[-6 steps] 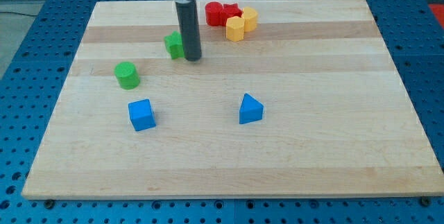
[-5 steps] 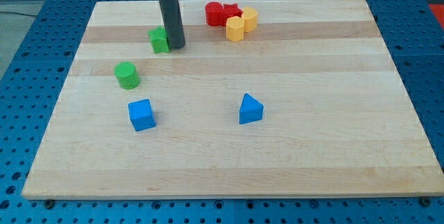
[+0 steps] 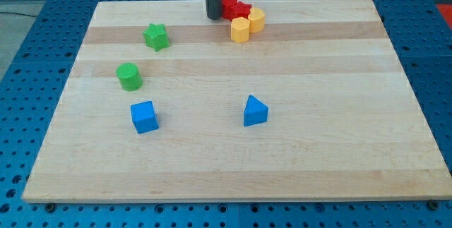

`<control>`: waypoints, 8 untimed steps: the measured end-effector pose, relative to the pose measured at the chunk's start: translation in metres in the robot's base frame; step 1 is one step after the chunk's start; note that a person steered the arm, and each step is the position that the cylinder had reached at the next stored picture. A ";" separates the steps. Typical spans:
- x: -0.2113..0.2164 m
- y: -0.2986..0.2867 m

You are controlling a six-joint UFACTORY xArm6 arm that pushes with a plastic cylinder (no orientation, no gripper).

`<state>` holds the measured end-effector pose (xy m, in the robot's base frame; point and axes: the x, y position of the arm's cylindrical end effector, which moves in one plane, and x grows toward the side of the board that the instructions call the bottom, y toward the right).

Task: Separate the red star from yellow heart

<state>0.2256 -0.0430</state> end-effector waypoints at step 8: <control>0.038 0.095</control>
<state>0.2635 0.0524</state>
